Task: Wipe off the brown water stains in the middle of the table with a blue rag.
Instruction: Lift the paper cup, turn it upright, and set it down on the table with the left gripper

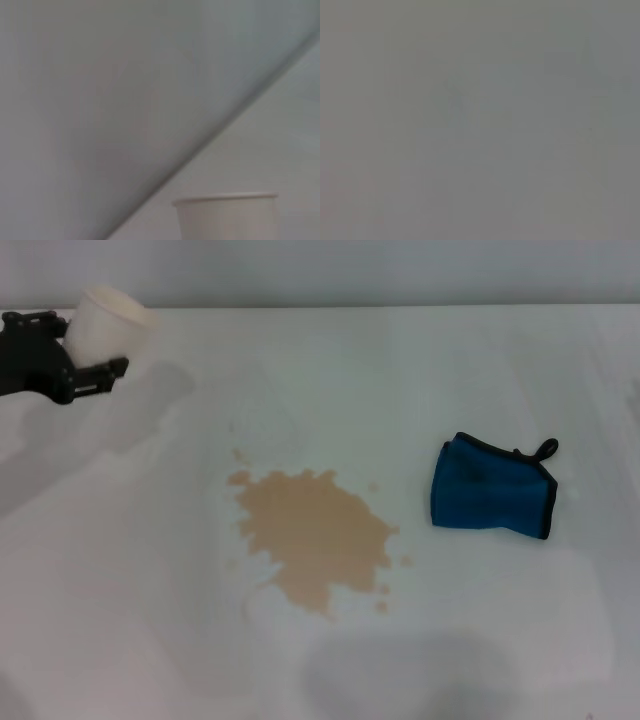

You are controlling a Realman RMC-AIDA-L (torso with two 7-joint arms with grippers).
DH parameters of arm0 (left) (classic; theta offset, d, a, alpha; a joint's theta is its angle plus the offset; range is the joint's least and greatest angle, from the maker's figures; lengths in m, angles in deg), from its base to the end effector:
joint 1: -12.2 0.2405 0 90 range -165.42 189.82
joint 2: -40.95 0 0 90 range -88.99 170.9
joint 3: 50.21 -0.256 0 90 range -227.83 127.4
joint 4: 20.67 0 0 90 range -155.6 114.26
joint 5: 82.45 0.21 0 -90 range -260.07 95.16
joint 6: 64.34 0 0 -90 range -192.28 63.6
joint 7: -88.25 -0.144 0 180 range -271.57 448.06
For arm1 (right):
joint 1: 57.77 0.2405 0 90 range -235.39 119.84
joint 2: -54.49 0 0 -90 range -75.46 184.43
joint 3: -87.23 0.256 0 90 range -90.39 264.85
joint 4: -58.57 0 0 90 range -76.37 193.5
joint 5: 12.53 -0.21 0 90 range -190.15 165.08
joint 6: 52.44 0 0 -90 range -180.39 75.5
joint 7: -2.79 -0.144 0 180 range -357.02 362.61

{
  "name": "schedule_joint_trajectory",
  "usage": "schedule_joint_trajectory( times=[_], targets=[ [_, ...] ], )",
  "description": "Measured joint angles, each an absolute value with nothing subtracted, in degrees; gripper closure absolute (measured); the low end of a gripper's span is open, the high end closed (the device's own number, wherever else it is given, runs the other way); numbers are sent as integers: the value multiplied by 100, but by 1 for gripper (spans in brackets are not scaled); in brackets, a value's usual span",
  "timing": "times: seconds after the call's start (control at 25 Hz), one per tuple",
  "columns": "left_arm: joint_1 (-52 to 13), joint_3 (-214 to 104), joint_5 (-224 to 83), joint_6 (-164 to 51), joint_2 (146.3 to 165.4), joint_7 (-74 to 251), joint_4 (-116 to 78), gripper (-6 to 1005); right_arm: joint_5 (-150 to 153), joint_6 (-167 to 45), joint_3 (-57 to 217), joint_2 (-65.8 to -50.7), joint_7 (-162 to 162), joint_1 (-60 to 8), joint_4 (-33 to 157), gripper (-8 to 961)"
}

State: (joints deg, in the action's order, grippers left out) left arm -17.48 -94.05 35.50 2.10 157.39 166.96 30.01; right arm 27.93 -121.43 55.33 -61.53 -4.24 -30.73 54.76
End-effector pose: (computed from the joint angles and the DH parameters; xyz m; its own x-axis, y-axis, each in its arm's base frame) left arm -0.2847 0.3928 0.0658 0.9430 0.2099 0.2583 0.3286 -0.7106 -0.6221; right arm 0.3754 0.3250 0.0339 0.7654 0.0155 -0.6434 -0.6430 0.0617 -0.7634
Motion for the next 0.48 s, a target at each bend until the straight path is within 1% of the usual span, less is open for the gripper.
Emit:
schedule_joint_trajectory(
  times=[0.04, 0.08, 0.16, 0.48],
  targets=[
    [-1677, -9401, 3291, 111, 15787, 16490, 2965, 335, 2792, -12141, 5533, -6152, -424, -3075, 5477, 115],
    [-1551, -9404, 2974, 4, 15878, 16189, 2878, 336, 2788, -12140, 5533, -6152, -424, -3076, 5478, 115],
    [-1395, -9415, 2367, -160, 15954, 15711, 2636, 336, 2765, -12136, 5533, -6152, -424, -3080, 5479, 115],
    [-1268, -9396, -480, -269, 15965, 13294, 489, 340, 2740, -12075, 5533, -6153, -424, -3080, 5488, 116]
  ],
)
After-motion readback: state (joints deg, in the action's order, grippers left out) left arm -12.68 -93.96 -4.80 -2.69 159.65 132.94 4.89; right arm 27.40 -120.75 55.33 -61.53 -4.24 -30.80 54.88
